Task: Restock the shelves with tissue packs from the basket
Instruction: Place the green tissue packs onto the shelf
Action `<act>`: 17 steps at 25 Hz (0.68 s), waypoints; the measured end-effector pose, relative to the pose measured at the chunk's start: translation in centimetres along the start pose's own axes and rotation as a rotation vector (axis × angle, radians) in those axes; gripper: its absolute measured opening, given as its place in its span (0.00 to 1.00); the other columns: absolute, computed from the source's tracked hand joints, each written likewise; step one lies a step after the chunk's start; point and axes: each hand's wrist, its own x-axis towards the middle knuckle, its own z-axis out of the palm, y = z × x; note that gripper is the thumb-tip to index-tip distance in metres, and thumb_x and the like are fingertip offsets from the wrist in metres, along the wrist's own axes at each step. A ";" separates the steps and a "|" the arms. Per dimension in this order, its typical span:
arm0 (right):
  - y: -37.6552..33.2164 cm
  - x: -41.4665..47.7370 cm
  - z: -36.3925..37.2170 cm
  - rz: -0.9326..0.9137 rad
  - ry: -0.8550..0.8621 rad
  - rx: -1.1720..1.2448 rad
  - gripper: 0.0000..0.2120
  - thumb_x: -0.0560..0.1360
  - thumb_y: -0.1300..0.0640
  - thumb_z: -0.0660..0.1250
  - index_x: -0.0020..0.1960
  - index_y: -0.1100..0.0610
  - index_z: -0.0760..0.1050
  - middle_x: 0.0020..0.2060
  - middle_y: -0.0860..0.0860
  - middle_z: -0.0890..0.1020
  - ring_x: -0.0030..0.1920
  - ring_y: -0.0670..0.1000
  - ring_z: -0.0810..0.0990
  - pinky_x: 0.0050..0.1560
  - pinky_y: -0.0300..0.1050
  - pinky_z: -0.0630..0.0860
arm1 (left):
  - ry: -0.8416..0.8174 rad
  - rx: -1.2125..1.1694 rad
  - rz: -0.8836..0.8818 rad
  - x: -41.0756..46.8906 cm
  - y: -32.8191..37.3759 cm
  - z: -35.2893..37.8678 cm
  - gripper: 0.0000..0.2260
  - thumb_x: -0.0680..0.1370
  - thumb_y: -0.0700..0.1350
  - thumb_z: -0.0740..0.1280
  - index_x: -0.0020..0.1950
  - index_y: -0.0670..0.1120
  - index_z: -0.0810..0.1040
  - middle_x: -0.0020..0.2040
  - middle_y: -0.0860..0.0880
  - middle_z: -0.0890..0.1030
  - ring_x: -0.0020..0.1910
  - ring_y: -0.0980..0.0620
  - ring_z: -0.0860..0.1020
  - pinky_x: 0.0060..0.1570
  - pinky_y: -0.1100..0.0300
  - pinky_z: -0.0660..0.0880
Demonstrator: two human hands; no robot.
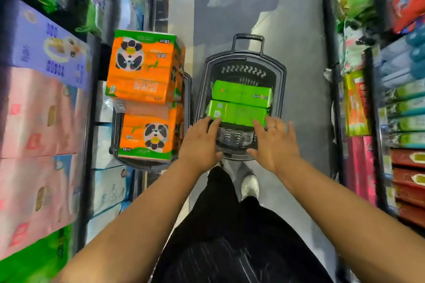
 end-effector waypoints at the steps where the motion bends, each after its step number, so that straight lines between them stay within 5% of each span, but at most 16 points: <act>1: -0.1 1.6 0.8 0.021 -0.012 0.011 0.40 0.76 0.37 0.62 0.79 0.50 0.48 0.77 0.58 0.54 0.77 0.60 0.50 0.74 0.64 0.48 | -0.029 -0.006 0.002 1.4 -0.7 1.1 0.42 0.72 0.56 0.71 0.78 0.46 0.54 0.76 0.41 0.59 0.74 0.41 0.59 0.72 0.48 0.58; 7: -0.2 11.4 7.2 0.068 -0.134 0.010 0.41 0.76 0.39 0.62 0.79 0.51 0.45 0.78 0.58 0.50 0.77 0.61 0.47 0.75 0.63 0.46 | -0.173 0.065 0.098 11.7 -6.7 8.1 0.41 0.74 0.56 0.69 0.78 0.45 0.51 0.76 0.40 0.57 0.75 0.41 0.56 0.73 0.47 0.55; 17: 2.3 27.7 20.4 0.098 -0.046 0.101 0.48 0.70 0.40 0.72 0.78 0.56 0.50 0.77 0.57 0.55 0.76 0.60 0.51 0.73 0.65 0.50 | -0.189 0.060 0.081 25.8 -11.8 21.3 0.42 0.70 0.57 0.74 0.77 0.46 0.58 0.77 0.41 0.57 0.75 0.40 0.56 0.75 0.45 0.52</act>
